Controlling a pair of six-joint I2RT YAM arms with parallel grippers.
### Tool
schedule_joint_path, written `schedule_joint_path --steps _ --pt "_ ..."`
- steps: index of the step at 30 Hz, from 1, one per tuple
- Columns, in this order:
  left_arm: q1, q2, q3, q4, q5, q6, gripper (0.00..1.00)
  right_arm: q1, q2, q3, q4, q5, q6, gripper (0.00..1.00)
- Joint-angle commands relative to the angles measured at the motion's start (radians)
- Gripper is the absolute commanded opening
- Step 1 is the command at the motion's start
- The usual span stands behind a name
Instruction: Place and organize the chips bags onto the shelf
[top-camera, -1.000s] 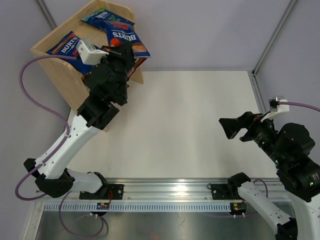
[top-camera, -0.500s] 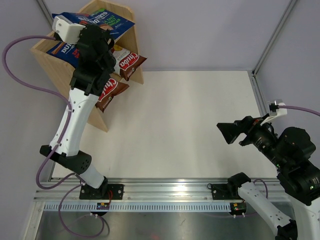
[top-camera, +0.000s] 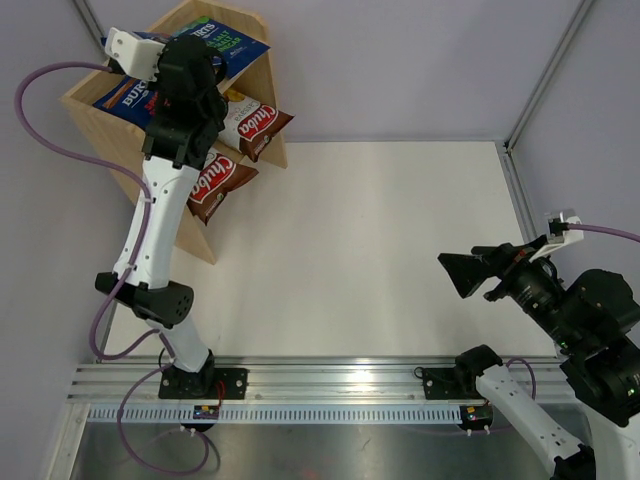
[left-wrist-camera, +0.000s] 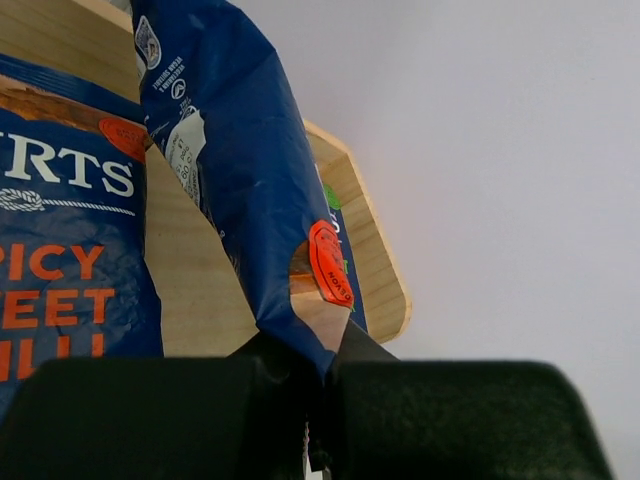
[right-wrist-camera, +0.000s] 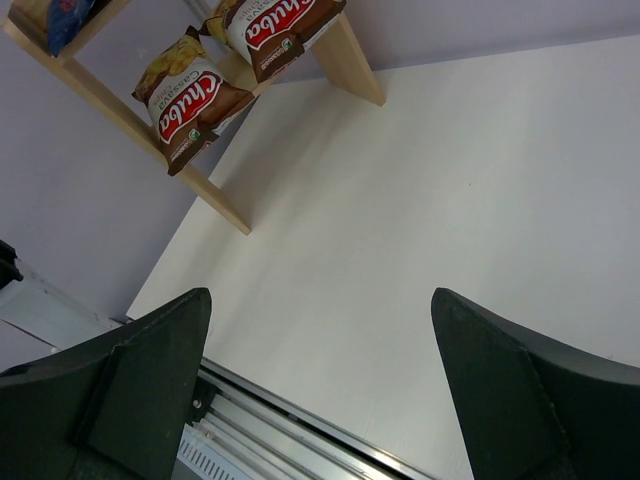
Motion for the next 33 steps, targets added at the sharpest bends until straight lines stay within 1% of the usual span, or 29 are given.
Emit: schedule_joint_path --steps 1,4,9,15,20,24,25,26,28,31,32,33 --pt "0.021 0.015 0.018 -0.002 0.027 -0.066 0.0 -0.002 -0.002 0.036 0.017 0.006 -0.019 1.0" --pt "0.041 0.053 0.038 -0.027 0.043 -0.084 0.0 -0.002 -0.009 0.036 0.019 0.002 -0.019 1.0" --pt "0.053 0.095 0.057 0.024 0.073 -0.04 0.0 -0.002 -0.014 0.037 0.017 -0.001 -0.024 0.99" --pt "0.084 0.104 0.019 0.019 0.129 -0.109 0.0 -0.002 -0.023 0.037 0.026 -0.004 -0.023 0.99" --pt "0.085 0.113 -0.001 0.013 0.147 -0.15 0.0 -0.001 -0.028 0.04 0.023 -0.001 -0.024 0.99" --pt "0.084 0.135 0.025 -0.005 0.17 -0.156 0.0 -0.001 -0.037 0.037 0.02 0.003 -0.024 0.99" --pt "0.084 0.135 0.022 -0.01 0.175 -0.156 0.03 -0.002 -0.038 0.036 0.019 0.003 -0.026 0.99" --pt "0.084 0.126 0.016 -0.014 0.179 -0.164 0.09 -0.002 -0.042 0.036 0.02 0.008 -0.026 0.99" --pt "0.081 0.109 -0.018 -0.007 0.179 -0.166 0.24 -0.001 -0.042 0.037 0.02 0.008 -0.027 0.99" --pt "0.07 0.087 -0.024 -0.002 0.159 -0.14 0.34 -0.001 -0.043 0.044 0.02 0.002 -0.026 0.99" --pt "0.067 0.083 -0.02 -0.002 0.146 -0.129 0.47 -0.002 -0.045 0.044 0.02 0.0 -0.024 1.0" --pt "0.064 0.084 -0.009 -0.011 0.136 -0.11 0.51 -0.002 -0.045 0.042 0.02 -0.001 -0.023 0.99"
